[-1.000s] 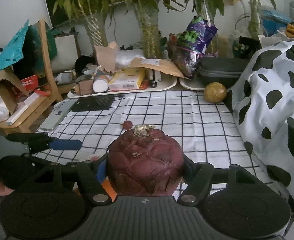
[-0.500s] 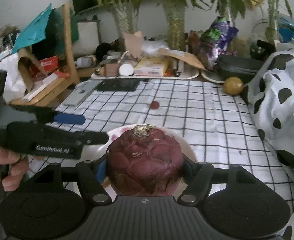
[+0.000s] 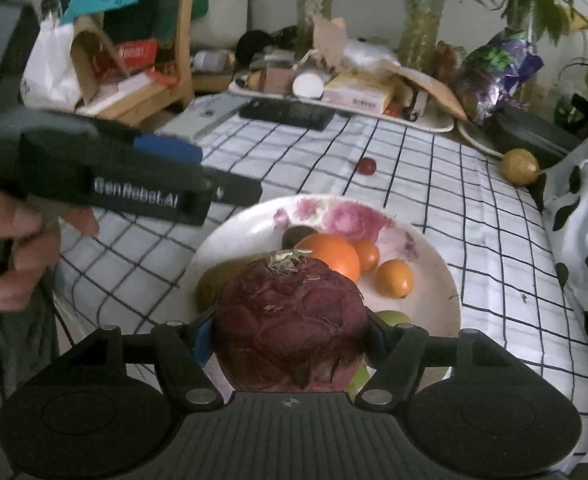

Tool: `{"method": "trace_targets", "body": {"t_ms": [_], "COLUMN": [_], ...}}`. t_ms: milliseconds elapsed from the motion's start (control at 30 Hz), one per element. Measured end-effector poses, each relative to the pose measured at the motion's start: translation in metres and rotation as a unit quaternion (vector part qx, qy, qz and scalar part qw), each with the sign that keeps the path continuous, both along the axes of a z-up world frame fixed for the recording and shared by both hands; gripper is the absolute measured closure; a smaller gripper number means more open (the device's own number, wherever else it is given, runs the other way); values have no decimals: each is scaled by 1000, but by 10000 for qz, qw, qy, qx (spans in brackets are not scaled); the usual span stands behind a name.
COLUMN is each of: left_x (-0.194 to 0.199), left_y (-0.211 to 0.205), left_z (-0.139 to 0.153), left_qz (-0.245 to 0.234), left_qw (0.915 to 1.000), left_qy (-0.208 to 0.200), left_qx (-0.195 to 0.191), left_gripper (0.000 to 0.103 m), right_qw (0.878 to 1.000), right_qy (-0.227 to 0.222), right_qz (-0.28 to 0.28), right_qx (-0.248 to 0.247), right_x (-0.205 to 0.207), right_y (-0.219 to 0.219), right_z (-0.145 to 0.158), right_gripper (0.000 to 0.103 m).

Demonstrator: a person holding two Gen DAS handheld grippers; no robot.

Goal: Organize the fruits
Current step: 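Lower both fruits onto the rose plate and open both tools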

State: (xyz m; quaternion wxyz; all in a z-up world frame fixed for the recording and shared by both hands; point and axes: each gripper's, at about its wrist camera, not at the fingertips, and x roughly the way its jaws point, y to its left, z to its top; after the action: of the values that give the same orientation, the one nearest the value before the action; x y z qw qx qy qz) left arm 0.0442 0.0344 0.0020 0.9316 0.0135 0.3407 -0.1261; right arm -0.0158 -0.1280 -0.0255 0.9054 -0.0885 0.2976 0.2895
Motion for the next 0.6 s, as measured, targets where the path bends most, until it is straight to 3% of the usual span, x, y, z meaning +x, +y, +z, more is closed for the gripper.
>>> {"method": "trace_targets", "body": {"t_ms": [200,267,367,600], "left_x": [1,0,-1,-3], "left_y": [-3,-4,-6,-8], "left_z": [-1,-2,-3,-1], "left_qz": [-49,-103,-156,-129], "left_qw": [10000,9999,9999,9999], "left_qy": [0,-6,1,21], "left_qx": [18,20,71,100], "left_gripper": [33,33,33,33], "right_qw": [9994,9991,9994,9998], "right_qy": [43,43,-97,-26], "right_qz": [105,142,62,-184], "right_qx": [-340,-401,-317,-66], "right_x": [1,-1,-4,-2], "right_y": [9,11,7,-8], "right_z": [-8,-9,-5,1], "right_gripper": [26,16,5,0]}}
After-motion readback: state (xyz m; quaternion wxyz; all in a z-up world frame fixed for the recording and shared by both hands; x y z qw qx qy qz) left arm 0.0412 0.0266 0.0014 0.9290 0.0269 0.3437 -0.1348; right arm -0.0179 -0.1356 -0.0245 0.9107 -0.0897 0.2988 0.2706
